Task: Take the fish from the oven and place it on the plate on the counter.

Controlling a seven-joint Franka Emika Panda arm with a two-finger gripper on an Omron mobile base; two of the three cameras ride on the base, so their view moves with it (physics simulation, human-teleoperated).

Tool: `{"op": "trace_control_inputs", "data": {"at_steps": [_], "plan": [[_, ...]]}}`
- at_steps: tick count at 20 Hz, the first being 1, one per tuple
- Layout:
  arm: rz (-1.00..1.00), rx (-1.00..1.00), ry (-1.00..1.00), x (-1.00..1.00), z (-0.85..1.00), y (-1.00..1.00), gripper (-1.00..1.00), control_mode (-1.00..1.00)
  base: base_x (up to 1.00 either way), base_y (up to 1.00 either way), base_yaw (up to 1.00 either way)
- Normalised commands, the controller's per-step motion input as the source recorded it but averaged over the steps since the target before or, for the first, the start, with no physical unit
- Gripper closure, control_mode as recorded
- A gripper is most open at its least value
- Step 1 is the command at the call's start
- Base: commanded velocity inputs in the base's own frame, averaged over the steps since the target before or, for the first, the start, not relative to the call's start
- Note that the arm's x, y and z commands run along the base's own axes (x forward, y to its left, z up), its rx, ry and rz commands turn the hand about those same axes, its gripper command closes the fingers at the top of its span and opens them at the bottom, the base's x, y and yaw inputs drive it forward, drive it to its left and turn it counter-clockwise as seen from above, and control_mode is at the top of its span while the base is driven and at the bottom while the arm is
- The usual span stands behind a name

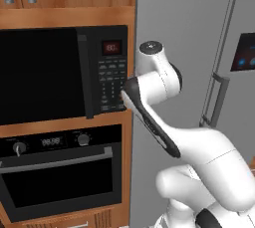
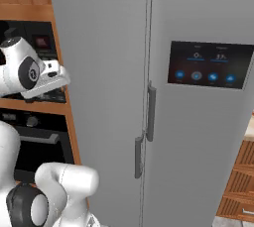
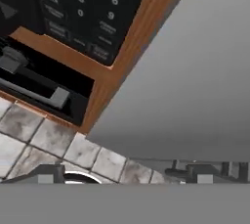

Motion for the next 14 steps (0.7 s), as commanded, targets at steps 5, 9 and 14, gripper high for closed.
{"op": "trace_control_inputs", "data": {"at_steps": [5,9,14], "plan": [[0.48,-0.27,-0.05,-0.17,-1.0,1.0,-1.0,-1.0,0.0,0.0,0.0],[0.45,-0.34,0.0,0.0,-1.0,1.0,-1.0,-1.0,0.0,0.0,0.0],[0.4,-0.36,0.0,0.0,-0.86,1.0,-1.0,-1.0,0.0,0.0,0.0]]}}
